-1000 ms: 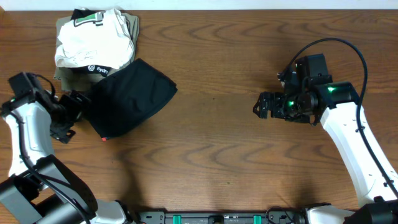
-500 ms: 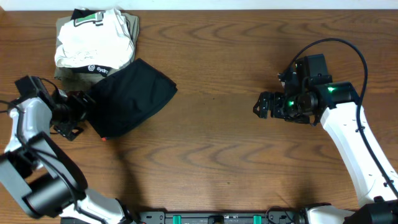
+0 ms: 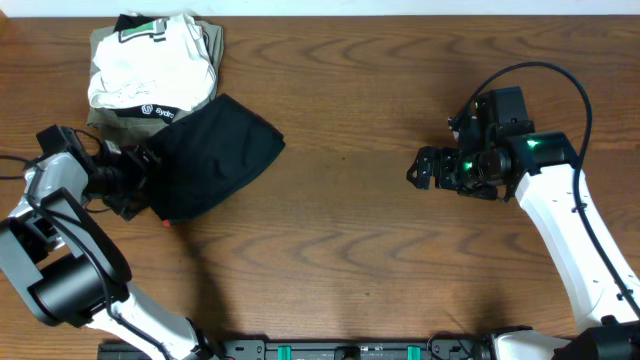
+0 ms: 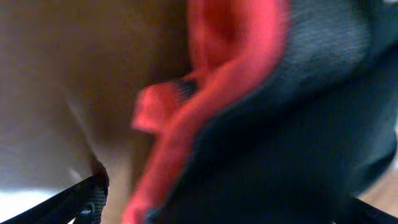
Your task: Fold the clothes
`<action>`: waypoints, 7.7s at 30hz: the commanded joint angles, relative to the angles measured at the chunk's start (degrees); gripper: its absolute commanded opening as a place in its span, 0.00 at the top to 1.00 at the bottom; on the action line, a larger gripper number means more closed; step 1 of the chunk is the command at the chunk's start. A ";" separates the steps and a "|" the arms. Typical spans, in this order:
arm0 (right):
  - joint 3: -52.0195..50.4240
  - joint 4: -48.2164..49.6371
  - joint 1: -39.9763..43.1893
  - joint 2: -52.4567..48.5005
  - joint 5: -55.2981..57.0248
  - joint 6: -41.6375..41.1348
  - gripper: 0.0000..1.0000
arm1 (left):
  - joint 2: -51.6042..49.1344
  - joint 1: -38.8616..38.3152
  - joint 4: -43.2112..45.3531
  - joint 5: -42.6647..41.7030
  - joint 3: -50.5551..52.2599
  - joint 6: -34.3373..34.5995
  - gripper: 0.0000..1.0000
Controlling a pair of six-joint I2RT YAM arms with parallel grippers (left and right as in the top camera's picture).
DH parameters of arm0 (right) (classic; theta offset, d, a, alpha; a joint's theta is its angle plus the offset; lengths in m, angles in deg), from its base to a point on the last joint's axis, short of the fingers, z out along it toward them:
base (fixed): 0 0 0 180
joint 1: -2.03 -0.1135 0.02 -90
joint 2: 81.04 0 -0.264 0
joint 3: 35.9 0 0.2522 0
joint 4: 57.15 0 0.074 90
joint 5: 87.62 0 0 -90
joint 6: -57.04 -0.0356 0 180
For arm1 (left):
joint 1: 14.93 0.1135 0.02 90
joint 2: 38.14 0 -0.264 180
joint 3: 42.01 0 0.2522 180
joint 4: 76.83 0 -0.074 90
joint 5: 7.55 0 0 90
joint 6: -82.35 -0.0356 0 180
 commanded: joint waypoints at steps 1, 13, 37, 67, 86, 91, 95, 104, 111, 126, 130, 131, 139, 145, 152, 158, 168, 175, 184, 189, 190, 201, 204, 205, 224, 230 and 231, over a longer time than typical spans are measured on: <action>-0.02 0.07 -0.57 -0.17 -0.46 -0.81 0.01 | -6.75 -1.62 2.14 -3.39 3.19 -1.95 0.02; -0.02 0.87 -0.57 -0.17 -0.46 -1.01 0.01 | -9.20 -3.67 6.58 -4.70 6.12 -2.10 0.61; -0.02 2.29 -0.55 -0.17 0.02 0.33 0.01 | 9.70 1.07 -7.04 -11.96 6.12 0.92 0.94; -0.02 5.14 -0.52 -0.17 0.81 3.37 0.01 | 35.80 -29.22 22.12 -3.41 2.27 9.55 0.94; -0.02 1.84 -0.52 -0.17 4.09 3.34 0.01 | 12.20 -28.50 34.21 14.93 -22.67 11.37 0.94; -0.02 0.66 -0.52 -0.17 4.09 3.34 0.01 | 6.69 -25.81 38.05 18.36 -29.29 16.13 0.94; -0.02 0.11 -0.52 -0.17 4.09 3.32 0.01 | 2.78 -23.04 41.81 18.36 -31.12 21.14 0.94; -0.02 0.44 -0.52 -0.17 4.07 2.64 0.01 | -4.11 -18.75 43.80 18.34 -31.15 25.09 0.94; -0.02 0.33 -0.52 -0.17 4.07 2.64 0.01 | -9.57 -17.88 42.64 13.79 -31.12 28.46 0.94; -0.02 0.85 -0.52 -0.17 4.04 2.64 0.01 | -7.08 -15.78 23.58 12.50 -31.12 32.26 0.94; -0.02 0.87 -0.57 -0.17 3.85 2.49 0.01 | -3.52 -14.58 21.24 12.70 -31.12 32.24 0.94; -0.02 0.87 -0.57 -0.17 3.87 2.21 0.01 | -2.69 -14.40 20.61 12.92 -31.12 32.22 0.94; -0.02 1.03 -0.57 -0.17 3.85 1.60 0.01 | 0.57 -14.21 15.21 13.22 -31.12 32.24 0.94; -0.02 1.05 -0.57 -0.17 3.87 1.60 0.01 | 0.46 -14.21 10.88 14.03 -30.47 32.24 0.49; -0.02 0.83 -0.57 -0.17 3.85 1.60 0.01 | 0.46 -14.21 9.70 14.03 -30.47 32.26 0.02; -0.02 0.55 -0.57 -0.17 3.85 1.60 0.01 | 2.34 -14.21 9.55 13.79 -30.49 29.81 0.02; -0.02 0.44 -0.57 -0.17 3.85 1.60 0.01 | 12.57 -14.21 -3.61 25.24 -30.49 34.93 0.02; -0.02 0.44 -0.57 -0.17 3.85 1.60 0.01 | 14.80 -14.53 -7.39 22.60 -30.49 39.52 0.03; -0.02 1.29 -0.57 -0.17 3.87 1.60 0.01 | 10.82 -16.55 11.37 23.34 -30.47 36.74 0.59; -0.02 1.29 -0.57 -0.17 3.89 1.64 0.01 | 3.98 -18.27 21.75 27.74 -30.47 32.26 0.59; -0.02 1.27 -0.57 -0.17 3.89 1.64 0.01 | 2.21 -18.43 23.50 28.06 -30.47 28.48 0.59; -0.02 1.03 -0.57 -0.17 3.93 2.27 0.01 | -14.36 -17.18 26.73 38.36 -30.47 10.32 0.33; -0.02 0.15 -0.57 -0.17 3.93 2.27 0.01 | -17.70 -16.22 27.96 38.29 -30.47 6.62 0.30; -0.02 -0.31 -0.57 -0.17 3.96 2.34 0.01 | -18.29 -15.98 28.30 38.25 -30.47 5.75 0.30; -0.02 -0.04 -0.57 -0.17 4.48 3.34 0.01 | -2.23 -18.32 29.46 27.04 -30.49 5.86 0.28; -0.02 0.79 -0.57 -0.17 4.50 3.39 0.01 | -4.72 -19.78 24.52 27.04 -30.42 5.86 0.24; -0.02 0.85 -0.57 -0.17 4.50 3.39 0.01 | -5.46 -19.98 24.52 27.04 -30.25 5.86 0.24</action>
